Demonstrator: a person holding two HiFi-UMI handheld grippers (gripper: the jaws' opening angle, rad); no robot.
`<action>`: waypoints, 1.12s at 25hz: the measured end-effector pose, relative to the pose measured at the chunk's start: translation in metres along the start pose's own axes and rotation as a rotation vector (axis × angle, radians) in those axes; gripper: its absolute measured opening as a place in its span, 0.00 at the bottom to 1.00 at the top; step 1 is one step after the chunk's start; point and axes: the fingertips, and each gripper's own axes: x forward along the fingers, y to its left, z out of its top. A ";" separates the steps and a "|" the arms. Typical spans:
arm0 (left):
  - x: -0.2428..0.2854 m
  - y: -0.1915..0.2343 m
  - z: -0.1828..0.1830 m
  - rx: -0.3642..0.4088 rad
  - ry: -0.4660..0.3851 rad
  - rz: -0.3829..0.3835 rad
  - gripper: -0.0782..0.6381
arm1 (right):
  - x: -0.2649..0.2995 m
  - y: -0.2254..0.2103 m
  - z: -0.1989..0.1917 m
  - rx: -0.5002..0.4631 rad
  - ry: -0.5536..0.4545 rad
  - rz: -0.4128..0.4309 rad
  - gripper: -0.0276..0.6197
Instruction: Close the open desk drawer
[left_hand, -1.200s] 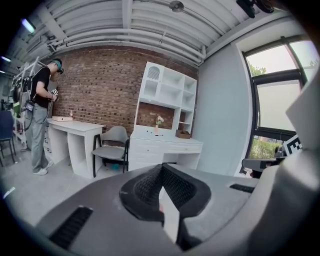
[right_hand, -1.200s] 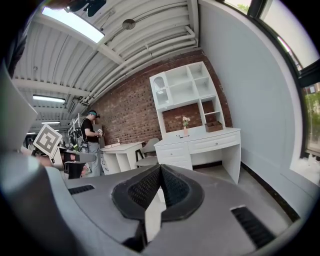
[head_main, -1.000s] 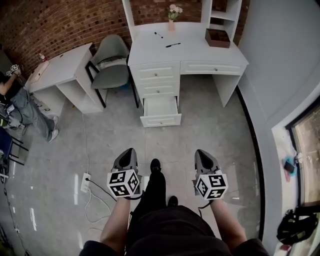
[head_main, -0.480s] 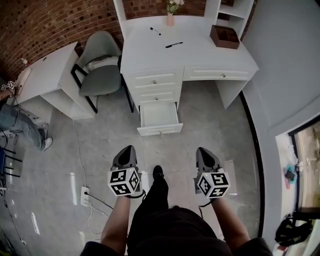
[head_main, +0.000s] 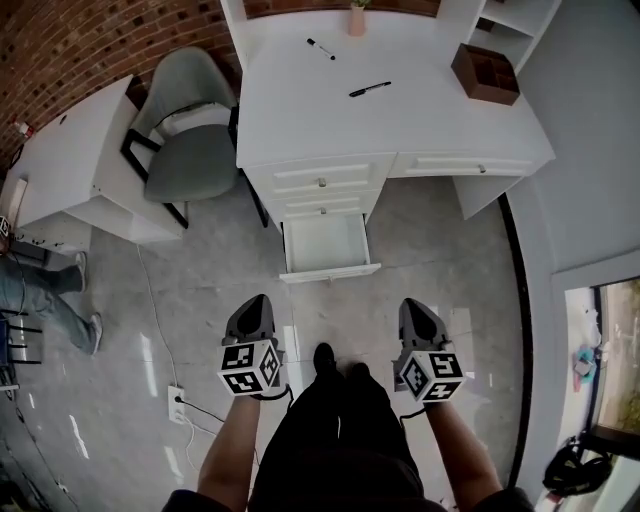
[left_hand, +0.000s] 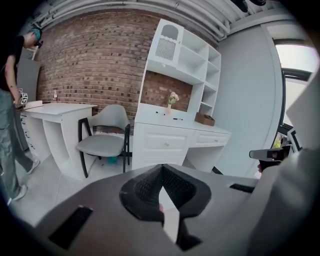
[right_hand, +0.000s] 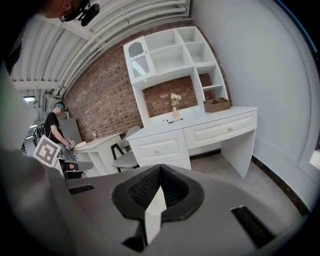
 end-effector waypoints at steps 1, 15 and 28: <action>0.012 0.002 -0.005 -0.002 0.015 -0.001 0.12 | 0.012 -0.005 -0.005 -0.006 0.017 -0.002 0.05; 0.150 0.031 -0.132 -0.040 0.194 0.015 0.12 | 0.152 -0.075 -0.125 -0.030 0.199 0.011 0.05; 0.242 0.052 -0.294 -0.037 0.279 -0.005 0.12 | 0.236 -0.116 -0.279 -0.035 0.251 0.015 0.05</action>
